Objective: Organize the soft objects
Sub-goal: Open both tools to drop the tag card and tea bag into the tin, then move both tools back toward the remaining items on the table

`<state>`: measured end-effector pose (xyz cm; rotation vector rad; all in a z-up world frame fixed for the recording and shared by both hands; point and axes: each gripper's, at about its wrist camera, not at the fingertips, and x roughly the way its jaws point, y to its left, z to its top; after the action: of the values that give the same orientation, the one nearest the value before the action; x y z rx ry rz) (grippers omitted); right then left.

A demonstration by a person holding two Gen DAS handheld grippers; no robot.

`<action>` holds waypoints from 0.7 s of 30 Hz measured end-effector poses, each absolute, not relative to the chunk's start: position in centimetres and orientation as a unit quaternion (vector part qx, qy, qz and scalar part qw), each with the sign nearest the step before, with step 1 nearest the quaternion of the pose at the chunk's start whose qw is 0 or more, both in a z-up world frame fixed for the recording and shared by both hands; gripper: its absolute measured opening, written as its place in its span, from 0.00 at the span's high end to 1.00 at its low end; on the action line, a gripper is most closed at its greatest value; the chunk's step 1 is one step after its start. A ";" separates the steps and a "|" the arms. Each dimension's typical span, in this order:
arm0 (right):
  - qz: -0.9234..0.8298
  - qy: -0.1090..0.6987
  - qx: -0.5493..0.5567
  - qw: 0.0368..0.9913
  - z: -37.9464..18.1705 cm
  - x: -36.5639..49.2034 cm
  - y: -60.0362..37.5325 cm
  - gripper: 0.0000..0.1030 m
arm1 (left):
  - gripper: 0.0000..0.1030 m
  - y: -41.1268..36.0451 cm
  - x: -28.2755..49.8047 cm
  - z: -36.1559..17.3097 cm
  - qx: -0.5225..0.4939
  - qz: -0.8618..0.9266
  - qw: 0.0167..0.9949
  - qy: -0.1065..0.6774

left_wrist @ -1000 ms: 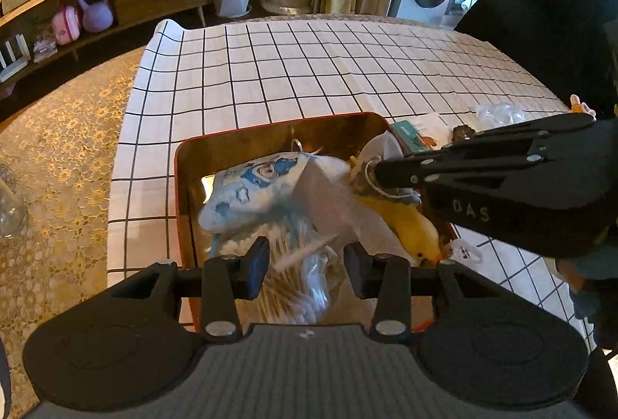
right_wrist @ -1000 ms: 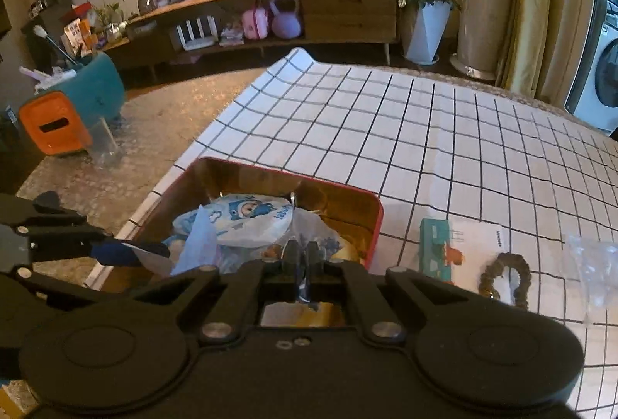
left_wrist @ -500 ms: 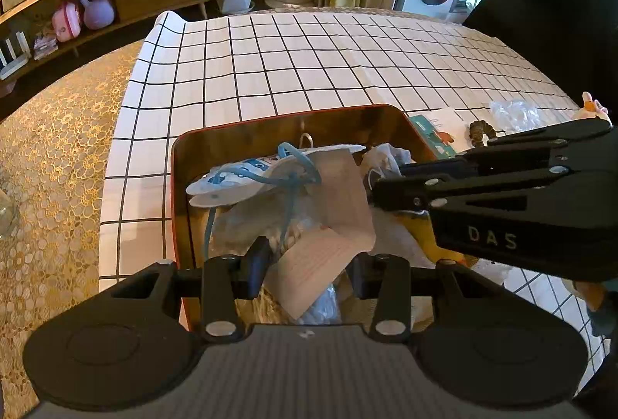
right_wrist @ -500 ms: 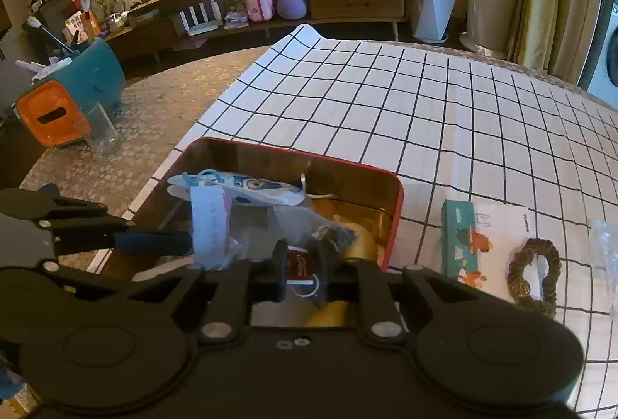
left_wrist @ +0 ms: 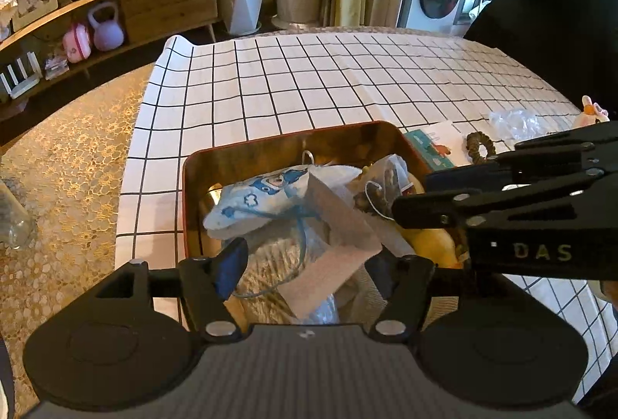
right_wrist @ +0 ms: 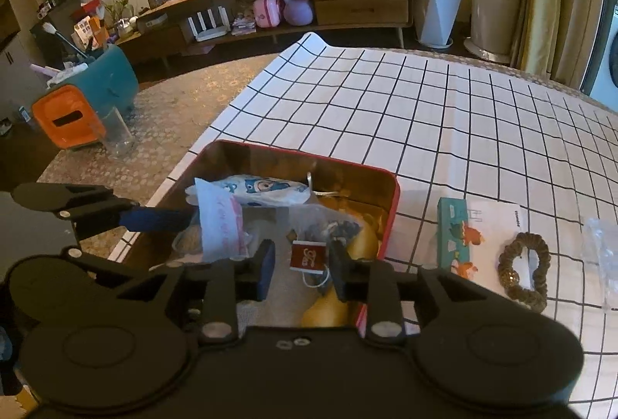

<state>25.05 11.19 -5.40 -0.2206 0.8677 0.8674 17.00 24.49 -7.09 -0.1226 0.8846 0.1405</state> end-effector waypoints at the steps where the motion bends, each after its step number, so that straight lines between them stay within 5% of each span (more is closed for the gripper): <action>1: 0.407 0.404 -0.102 0.813 -5.2 24.9 10.9 0.69 | 0.33 24.4 16.9 -6.9 -0.059 0.069 0.900 0.426; 21: 0.425 0.370 -0.068 0.823 -0.5 21.0 4.9 0.55 | 0.32 20.4 13.0 -1.8 -0.058 0.063 0.918 0.387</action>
<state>21.02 4.89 -0.49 -0.1456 0.7864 0.9049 13.01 20.39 -1.79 -0.1203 0.7949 0.1298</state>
